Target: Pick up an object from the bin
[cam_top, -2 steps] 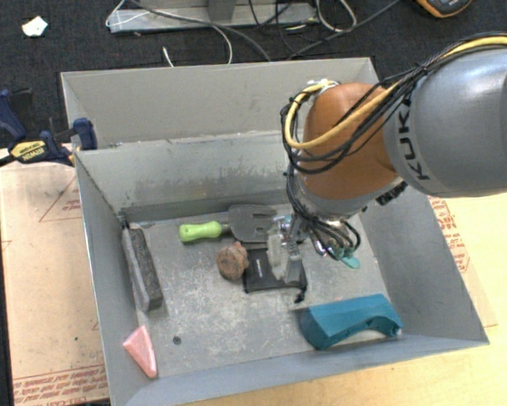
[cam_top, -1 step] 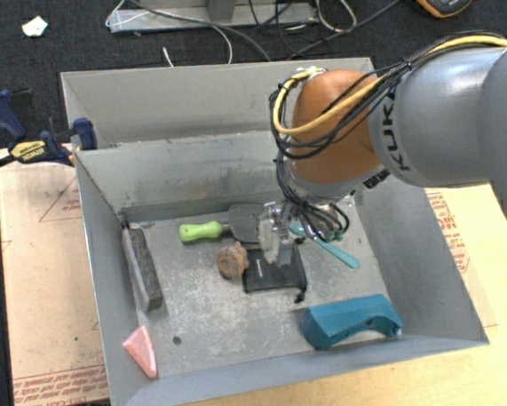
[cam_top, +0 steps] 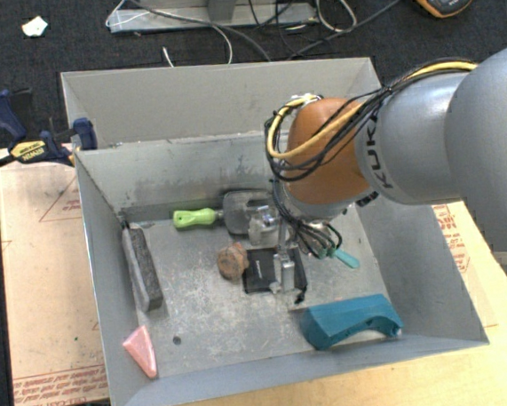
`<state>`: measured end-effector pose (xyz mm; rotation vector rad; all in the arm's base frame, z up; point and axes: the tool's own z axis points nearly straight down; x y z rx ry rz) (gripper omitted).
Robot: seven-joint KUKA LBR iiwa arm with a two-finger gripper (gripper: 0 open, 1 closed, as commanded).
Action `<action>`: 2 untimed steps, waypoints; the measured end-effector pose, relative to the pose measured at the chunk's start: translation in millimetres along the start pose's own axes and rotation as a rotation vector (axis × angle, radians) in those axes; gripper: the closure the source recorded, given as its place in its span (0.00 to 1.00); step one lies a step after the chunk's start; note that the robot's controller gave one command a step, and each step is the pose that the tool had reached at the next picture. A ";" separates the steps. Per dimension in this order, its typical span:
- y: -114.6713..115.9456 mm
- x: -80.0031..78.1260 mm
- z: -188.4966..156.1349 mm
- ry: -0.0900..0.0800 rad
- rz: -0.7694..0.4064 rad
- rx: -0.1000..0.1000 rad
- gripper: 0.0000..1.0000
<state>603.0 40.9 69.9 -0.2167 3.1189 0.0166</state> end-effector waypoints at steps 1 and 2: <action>0.0 -0.1 0.0 -0.001 0.000 0.000 0.00; 19.2 -2.3 -1.5 -0.003 -0.292 -0.001 1.00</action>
Offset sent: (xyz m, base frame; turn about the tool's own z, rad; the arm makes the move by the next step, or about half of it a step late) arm -0.0015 0.0183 0.0001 -0.2955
